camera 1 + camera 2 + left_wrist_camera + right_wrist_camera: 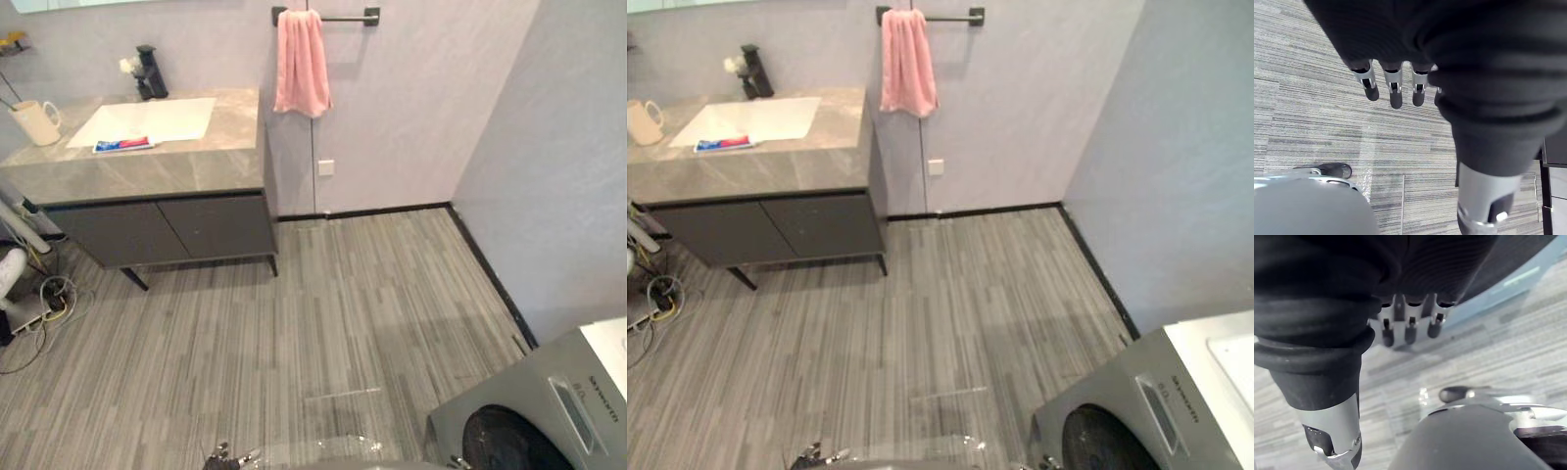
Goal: Organize washtable
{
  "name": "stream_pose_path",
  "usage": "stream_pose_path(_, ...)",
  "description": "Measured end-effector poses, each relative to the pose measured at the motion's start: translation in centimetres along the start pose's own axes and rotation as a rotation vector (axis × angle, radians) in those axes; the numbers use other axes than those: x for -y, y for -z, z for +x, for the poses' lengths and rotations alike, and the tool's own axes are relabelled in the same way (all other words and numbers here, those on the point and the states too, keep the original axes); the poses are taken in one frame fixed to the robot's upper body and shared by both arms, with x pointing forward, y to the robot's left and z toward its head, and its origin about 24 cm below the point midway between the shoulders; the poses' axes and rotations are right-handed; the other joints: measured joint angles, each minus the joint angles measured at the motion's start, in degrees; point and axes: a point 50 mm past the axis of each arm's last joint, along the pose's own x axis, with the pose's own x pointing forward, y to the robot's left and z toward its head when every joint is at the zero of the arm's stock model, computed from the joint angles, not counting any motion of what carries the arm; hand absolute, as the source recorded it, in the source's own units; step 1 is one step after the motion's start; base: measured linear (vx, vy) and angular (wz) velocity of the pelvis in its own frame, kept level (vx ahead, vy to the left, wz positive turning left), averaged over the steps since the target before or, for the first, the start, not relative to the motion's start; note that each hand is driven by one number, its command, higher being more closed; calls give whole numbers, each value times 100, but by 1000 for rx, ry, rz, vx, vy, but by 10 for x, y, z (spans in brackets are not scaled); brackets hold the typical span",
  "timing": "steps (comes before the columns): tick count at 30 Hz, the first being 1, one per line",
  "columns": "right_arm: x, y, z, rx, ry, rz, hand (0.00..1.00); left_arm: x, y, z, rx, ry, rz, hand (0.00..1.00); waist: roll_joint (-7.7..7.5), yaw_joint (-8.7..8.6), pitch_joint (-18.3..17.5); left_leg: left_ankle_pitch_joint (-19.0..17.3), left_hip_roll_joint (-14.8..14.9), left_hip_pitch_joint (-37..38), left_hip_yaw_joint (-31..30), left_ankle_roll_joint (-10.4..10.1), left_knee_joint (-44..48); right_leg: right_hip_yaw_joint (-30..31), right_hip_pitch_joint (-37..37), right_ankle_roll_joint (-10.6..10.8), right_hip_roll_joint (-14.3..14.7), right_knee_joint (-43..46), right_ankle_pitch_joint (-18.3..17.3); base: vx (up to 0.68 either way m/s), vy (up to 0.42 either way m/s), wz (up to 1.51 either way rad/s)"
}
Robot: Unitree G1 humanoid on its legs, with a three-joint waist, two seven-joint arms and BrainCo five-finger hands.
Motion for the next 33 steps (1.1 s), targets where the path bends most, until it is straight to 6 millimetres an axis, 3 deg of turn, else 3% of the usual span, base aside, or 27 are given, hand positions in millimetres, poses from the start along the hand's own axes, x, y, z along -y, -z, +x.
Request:
stream_pose_path(10, -8, -24, 6, 58, -15, -40, 0, 3, -12, 3, 30, 21, 53, 0, -7, 7, 201, 48, 0, 83, -41, -84, -78, -49, 99, 82, 7, -88, 15, -26, -24, 1)
stream_pose_path(24, -10, -29, 7, 69, -18, -41, 0, 4, -15, 5, 30, 31, 93, 0, -61, -4, 325, 64, 8, 56, -52, -131, -145, -50, 52, -10, 22, -121, 16, -32, -19, 0)
stream_pose_path(25, -10, -30, 8, 74, -20, -40, 0, 4, -19, 6, 39, 29, 95, 0, -38, -5, 346, -8, 42, -44, -51, -177, 11, -62, -61, -45, 22, 62, -88, 27, -41, 5)
stream_pose_path(27, -14, -33, 8, 84, -27, -35, 0, 1, -28, 8, 61, 21, 96, 0, -149, 11, 504, -256, 144, -323, -30, -332, 621, -52, -210, -94, 8, 425, -309, 33, -52, 6)
stream_pose_path(29, -22, -36, 8, 99, -43, -19, 0, -7, -37, 9, 99, -9, 56, 0, -328, 27, 674, -577, 364, -1004, -1, -444, 2396, -29, -251, -187, -10, 831, -605, 19, -108, -3)
stream_pose_path(32, -17, -44, 7, 140, -34, -12, 0, -3, -36, 7, 110, -14, 11, 0, -202, 88, 726, -686, 777, -1868, -37, -362, 4439, 236, -138, -348, 127, 1191, -960, 66, -55, -36)
stream_pose_path(33, -16, -45, 7, 144, -30, -9, 0, -2, -37, 7, 111, -11, 8, 0, -163, 93, 735, -744, 827, -1962, -33, -315, 4571, 278, -110, -352, 133, 1210, -992, 133, 46, -45)
